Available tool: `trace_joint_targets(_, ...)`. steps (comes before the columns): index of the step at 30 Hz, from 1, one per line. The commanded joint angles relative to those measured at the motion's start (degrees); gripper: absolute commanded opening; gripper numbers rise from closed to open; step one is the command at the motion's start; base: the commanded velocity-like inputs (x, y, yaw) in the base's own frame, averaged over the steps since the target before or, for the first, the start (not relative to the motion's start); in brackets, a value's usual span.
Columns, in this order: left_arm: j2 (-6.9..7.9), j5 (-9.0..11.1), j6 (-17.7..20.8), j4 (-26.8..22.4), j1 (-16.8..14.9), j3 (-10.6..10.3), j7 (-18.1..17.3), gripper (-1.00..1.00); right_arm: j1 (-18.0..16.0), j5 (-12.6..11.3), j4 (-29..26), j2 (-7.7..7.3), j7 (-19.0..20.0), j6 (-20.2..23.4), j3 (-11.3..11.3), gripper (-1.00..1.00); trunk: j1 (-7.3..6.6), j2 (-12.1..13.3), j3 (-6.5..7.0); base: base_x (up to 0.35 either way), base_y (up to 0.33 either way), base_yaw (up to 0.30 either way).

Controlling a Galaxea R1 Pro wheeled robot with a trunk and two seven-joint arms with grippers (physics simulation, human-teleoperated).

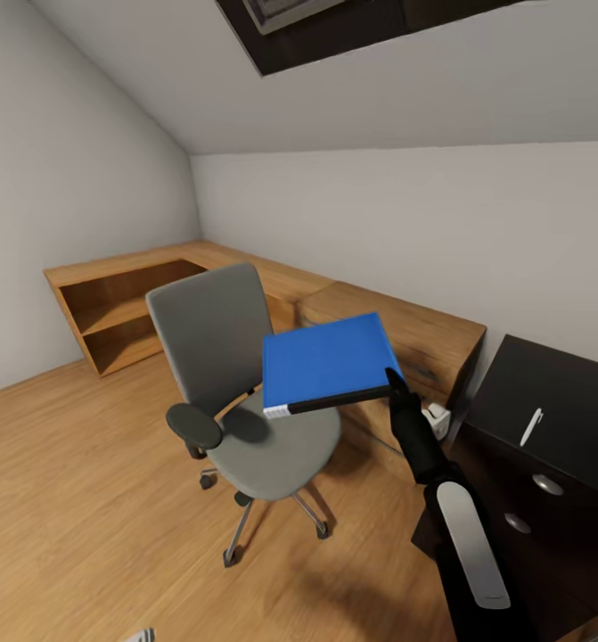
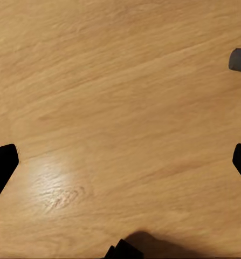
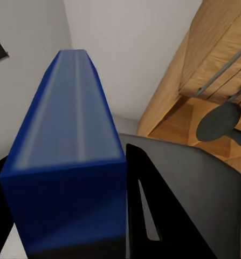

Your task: In the bedroom, organize the workspace by keeping the computer under the desk, ensuring the monitor is on the desk, placing the keyboard on the desk next to the monitor, placing the mouse on the desk next to the keyboard, moving the folder from the swivel chair onto the desk next to the mouse, stacking the notebook on top of the folder with the pen on top of the notebook, and positioning the swivel chair next to the desk.

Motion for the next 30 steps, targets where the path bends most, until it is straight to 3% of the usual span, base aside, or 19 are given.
trace_joint_targets(1, 0.07, -0.11, 0.14, 0.04, -0.03, -0.32, 0.46, 1.00, -0.03, -0.50, -0.08, 0.02, 0.30, 0.39, -0.18, -1.00, -0.23, 0.39, 0.13, 0.000, 0.000, 0.000)
trace_joint_targets(6, -0.12, -0.75, -0.21, 2.04, -0.04, -0.34, 0.42, 1.00, -0.03, -0.48, -0.11, -0.81, 1.98, 0.42, -0.24, -1.00, -1.33, 2.39, 1.03, 0.000, 0.000, 0.000)
trace_joint_targets(9, -0.51, -0.81, -0.29, 2.67, -0.04, -0.34, 0.42, 1.00, -0.02, -0.44, -0.11, -0.97, 2.09, 0.10, -1.35, -1.00, -1.99, 3.60, 1.57, 0.000, 0.000, 0.000)
trace_joint_targets(11, -0.67, -0.89, -0.28, 2.71, -0.04, -0.63, 0.41, 1.00, -0.02, -0.43, -0.11, -0.89, 1.90, -0.49, -3.49, -1.00, -2.43, 4.40, 1.93, 0.000, 0.000, 0.000)
trace_joint_targets(12, -0.70, -1.55, -0.29, 3.30, -0.04, -3.83, 0.41, 1.00, -0.02, -0.43, -0.11, -0.87, 1.84, -3.65, -5.91, -1.00, -2.65, 4.80, 2.09, 0.000, 0.000, -0.212)
trace_joint_targets(17, -1.22, -1.68, -0.22, 3.65, -0.04, -4.93, 0.41, 1.00, -0.01, -0.43, -0.11, -0.98, 1.93, -5.53, -6.11, -1.00, -3.74, 6.80, 2.89, 0.000, 0.000, -0.241)
trace_joint_targets(30, -1.67, -1.70, -0.03, 5.82, -0.04, -5.25, 0.41, 1.00, -0.02, -0.35, -0.11, -1.01, 2.03, -5.86, -6.13, -1.00, -6.60, 12.02, 5.18, 0.000, 0.000, -0.256)
